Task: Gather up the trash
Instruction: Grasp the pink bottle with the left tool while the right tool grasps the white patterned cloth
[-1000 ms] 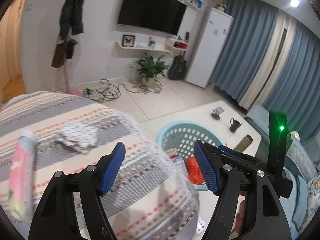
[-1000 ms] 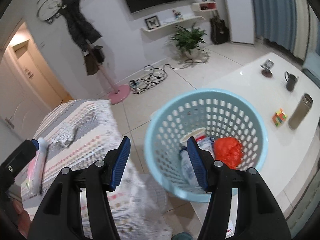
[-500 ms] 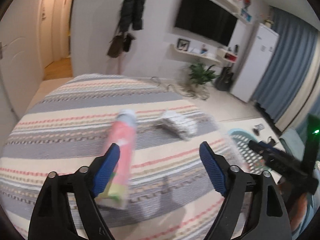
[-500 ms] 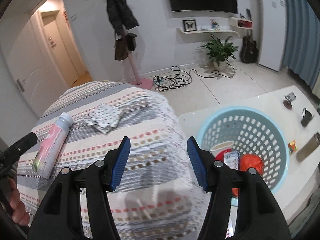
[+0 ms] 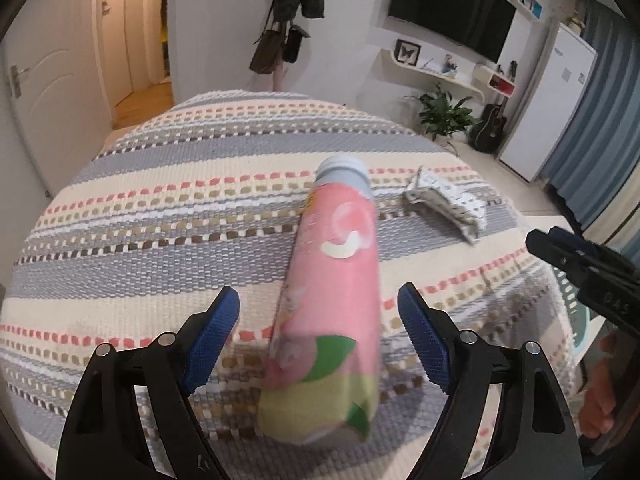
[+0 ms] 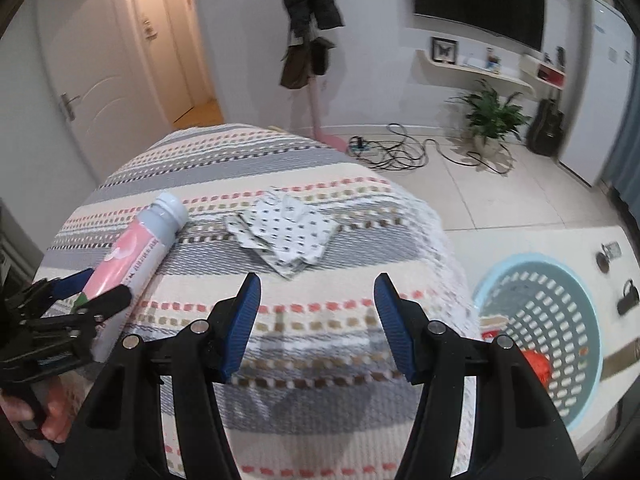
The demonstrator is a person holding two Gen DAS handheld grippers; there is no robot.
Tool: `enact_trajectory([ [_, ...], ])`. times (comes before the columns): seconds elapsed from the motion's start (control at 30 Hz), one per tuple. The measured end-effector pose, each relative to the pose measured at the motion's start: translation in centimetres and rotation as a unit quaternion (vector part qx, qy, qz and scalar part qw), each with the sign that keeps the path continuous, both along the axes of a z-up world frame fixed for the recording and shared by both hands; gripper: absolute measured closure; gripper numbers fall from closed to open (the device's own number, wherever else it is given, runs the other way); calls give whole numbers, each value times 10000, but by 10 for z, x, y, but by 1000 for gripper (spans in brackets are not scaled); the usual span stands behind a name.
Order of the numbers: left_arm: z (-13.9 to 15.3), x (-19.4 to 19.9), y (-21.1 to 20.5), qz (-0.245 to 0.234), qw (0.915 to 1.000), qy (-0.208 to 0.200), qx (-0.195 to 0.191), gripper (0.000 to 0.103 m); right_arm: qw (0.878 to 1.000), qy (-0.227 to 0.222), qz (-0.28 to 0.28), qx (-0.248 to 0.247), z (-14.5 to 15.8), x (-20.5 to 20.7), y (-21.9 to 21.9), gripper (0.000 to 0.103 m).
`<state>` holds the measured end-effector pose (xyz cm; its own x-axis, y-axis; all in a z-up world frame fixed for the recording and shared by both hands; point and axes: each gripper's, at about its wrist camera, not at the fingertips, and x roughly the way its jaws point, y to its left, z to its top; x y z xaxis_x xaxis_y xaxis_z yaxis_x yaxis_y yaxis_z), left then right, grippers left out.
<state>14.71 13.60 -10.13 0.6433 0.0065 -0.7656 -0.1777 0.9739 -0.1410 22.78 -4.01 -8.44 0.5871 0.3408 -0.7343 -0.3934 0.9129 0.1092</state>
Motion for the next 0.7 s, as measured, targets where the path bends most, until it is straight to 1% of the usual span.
enact_trajectory([
  [0.07,-4,3,2,-7,10000,43,-53,32,9999,78,89,63,-1,6,6,48],
  [0.17,-8,5,6,-33,9998,35,-171,38,9998,117,122,-43,-5,13,17,48],
  [0.2,-7,3,7,-47,9997,-53,-215,47,9998,128,150,-59,-6,14,20,48],
  [0.23,-7,4,8,-91,9994,-94,-306,52,9997,140,197,-91,-7,16,26,48],
  [0.33,-9,-2,10,48,9986,-294,-440,53,9992,91,321,-231,-11,22,42,48],
  [0.47,-5,-13,9,136,9981,-475,-357,54,9986,43,384,-371,-21,31,60,48],
  [0.57,-5,-15,8,155,9981,-492,-336,55,9982,-12,335,-503,-31,38,70,48],
  [0.7,-4,-16,-1,115,9985,-493,-202,55,9969,-37,294,-731,-40,45,81,48],
])
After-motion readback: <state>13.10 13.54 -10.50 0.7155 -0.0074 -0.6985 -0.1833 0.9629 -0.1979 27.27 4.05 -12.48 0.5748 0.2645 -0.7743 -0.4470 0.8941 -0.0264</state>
